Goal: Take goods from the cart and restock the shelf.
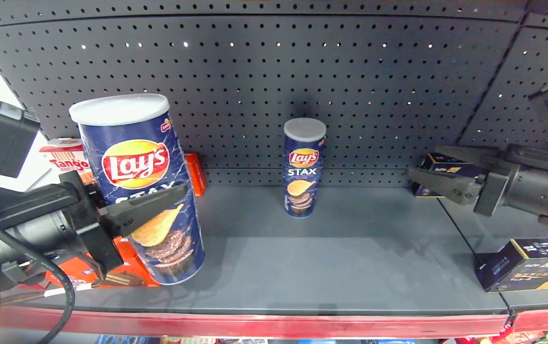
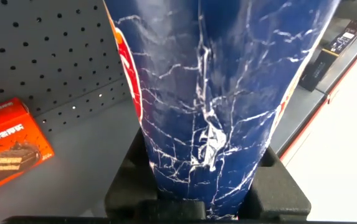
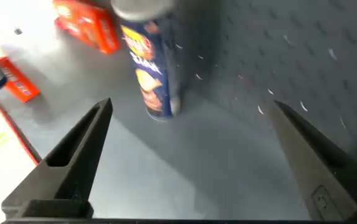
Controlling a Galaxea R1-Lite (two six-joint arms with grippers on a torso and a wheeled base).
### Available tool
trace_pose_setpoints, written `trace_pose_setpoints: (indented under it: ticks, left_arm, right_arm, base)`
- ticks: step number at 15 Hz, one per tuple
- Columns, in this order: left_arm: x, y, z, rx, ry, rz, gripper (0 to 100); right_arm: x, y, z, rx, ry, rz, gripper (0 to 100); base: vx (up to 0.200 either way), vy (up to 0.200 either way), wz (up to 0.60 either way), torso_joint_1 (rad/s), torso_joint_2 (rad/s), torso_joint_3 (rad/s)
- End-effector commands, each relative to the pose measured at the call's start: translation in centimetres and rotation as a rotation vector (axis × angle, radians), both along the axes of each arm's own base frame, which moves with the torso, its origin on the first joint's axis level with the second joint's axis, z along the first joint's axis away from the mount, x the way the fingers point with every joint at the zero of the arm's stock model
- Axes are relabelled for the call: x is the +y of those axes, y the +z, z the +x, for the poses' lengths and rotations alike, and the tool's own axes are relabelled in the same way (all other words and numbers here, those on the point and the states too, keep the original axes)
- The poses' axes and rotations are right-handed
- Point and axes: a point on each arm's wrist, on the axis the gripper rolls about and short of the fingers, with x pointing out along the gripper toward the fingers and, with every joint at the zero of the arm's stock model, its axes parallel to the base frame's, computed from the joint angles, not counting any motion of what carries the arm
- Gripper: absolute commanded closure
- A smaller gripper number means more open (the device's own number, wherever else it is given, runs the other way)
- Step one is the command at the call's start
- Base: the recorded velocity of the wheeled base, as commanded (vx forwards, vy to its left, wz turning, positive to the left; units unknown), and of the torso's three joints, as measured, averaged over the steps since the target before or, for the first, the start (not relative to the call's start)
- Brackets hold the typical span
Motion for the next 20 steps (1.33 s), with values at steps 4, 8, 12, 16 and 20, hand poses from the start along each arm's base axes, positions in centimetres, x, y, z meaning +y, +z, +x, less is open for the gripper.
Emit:
trace_pose_setpoints:
  ticks: [4, 8, 12, 16, 20]
  left_arm:
    - [0.0, -0.2, 0.0, 0.007, -0.001, 0.002, 100]
    - [0.0, -0.2, -0.1, 0.009, -0.002, 0.001, 100]
    - [0.0, -0.2, -0.1, 0.008, -0.005, 0.001, 100]
    - [0.0, -0.2, -0.1, 0.008, -0.005, 0.001, 100]
    - [0.0, -0.2, -0.1, 0.009, -0.007, 0.001, 100]
  right_arm:
    - [2.3, 0.8, 5.4, -0.042, 0.355, -0.064, 0]
    - [2.5, -0.7, 8.0, -0.108, 0.544, -0.042, 0]
    - [2.8, -1.7, 10.7, -0.115, 0.572, -0.039, 0]
    - [3.4, -3.3, 12.7, -0.075, 0.557, -0.039, 0]
    - [4.8, -4.6, 14.2, -0.038, 0.561, -0.038, 0]
  base:
    - [0.000, 0.000, 0.00, 0.000, 0.00, 0.000]
    - [0.000, 0.000, 0.00, 0.000, 0.00, 0.000]
    - [0.000, 0.000, 0.00, 0.000, 0.00, 0.000]
    - [0.000, 0.000, 0.00, 0.000, 0.00, 0.000]
    - [0.000, 0.000, 0.00, 0.000, 0.00, 0.000]
